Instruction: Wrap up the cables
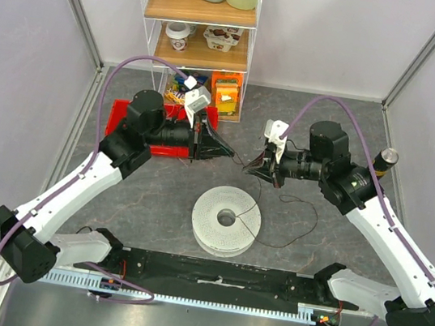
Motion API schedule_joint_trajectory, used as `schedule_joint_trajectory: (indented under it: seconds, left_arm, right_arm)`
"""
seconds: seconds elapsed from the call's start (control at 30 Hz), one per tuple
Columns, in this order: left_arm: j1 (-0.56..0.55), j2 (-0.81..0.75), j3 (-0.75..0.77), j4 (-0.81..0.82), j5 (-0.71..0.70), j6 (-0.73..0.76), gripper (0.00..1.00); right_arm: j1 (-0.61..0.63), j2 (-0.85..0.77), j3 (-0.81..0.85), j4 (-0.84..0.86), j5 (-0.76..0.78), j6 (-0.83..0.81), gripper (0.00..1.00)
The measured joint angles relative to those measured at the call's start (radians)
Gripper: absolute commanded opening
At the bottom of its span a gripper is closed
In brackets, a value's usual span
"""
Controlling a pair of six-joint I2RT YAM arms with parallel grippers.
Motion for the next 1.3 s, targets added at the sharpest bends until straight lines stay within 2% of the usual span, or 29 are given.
schedule_joint_trajectory:
  seconds: [0.03, 0.07, 0.1, 0.13, 0.17, 0.2, 0.3, 0.37, 0.5, 0.63, 0.77, 0.93, 1.17, 1.3]
  left_arm:
    - [0.000, 0.000, -0.002, 0.012, -0.003, -0.013, 0.02]
    - [0.000, 0.000, -0.005, 0.024, -0.006, -0.029, 0.02]
    - [0.000, 0.000, -0.008, 0.034, -0.008, -0.041, 0.02]
    - [0.000, 0.000, -0.012, 0.047, -0.015, -0.060, 0.02]
    - [0.001, 0.000, -0.013, 0.056, -0.021, -0.074, 0.02]
    - [0.003, 0.001, -0.013, 0.065, -0.026, -0.084, 0.02]
    - [0.006, 0.001, -0.013, 0.065, -0.055, -0.095, 0.02]
    - [0.006, 0.002, -0.013, 0.042, -0.082, -0.095, 0.02]
    - [0.006, 0.005, -0.013, -0.005, -0.121, -0.099, 0.02]
    - [0.006, 0.006, -0.012, -0.018, -0.135, -0.123, 0.01]
    - [0.006, 0.006, -0.012, -0.017, -0.146, -0.156, 0.02]
    - [0.006, 0.005, -0.012, -0.013, -0.152, -0.191, 0.02]
    - [0.006, 0.005, -0.012, 0.009, -0.169, -0.257, 0.02]
    - [0.006, 0.005, -0.013, 0.020, -0.184, -0.292, 0.02]
  right_arm:
    - [0.000, 0.000, 0.000, 0.003, -0.004, 0.003, 0.11]
    - [0.000, 0.000, 0.000, 0.007, -0.007, 0.006, 0.27]
    - [0.000, 0.000, 0.000, 0.008, -0.008, 0.011, 0.47]
    - [0.000, 0.000, 0.000, 0.008, -0.006, 0.010, 0.62]
    - [0.000, -0.001, 0.000, 0.004, -0.001, 0.010, 0.70]
    - [0.000, -0.002, -0.001, 0.000, 0.007, 0.021, 0.77]
    - [0.000, -0.018, -0.002, -0.003, 0.090, 0.003, 0.87]
    - [-0.001, -0.051, -0.007, 0.000, 0.150, -0.016, 0.97]
    - [0.000, -0.171, -0.059, 0.041, 0.237, -0.074, 0.98]
    - [0.000, -0.224, -0.063, 0.085, 0.249, -0.092, 0.98]
    - [0.000, -0.199, -0.062, 0.135, 0.227, -0.084, 0.98]
    - [0.006, -0.094, -0.045, 0.174, 0.196, -0.051, 0.94]
    - [0.056, -0.055, -0.045, 0.217, 0.202, -0.037, 0.75]
    - [0.102, -0.055, -0.061, 0.258, 0.241, -0.061, 0.68]
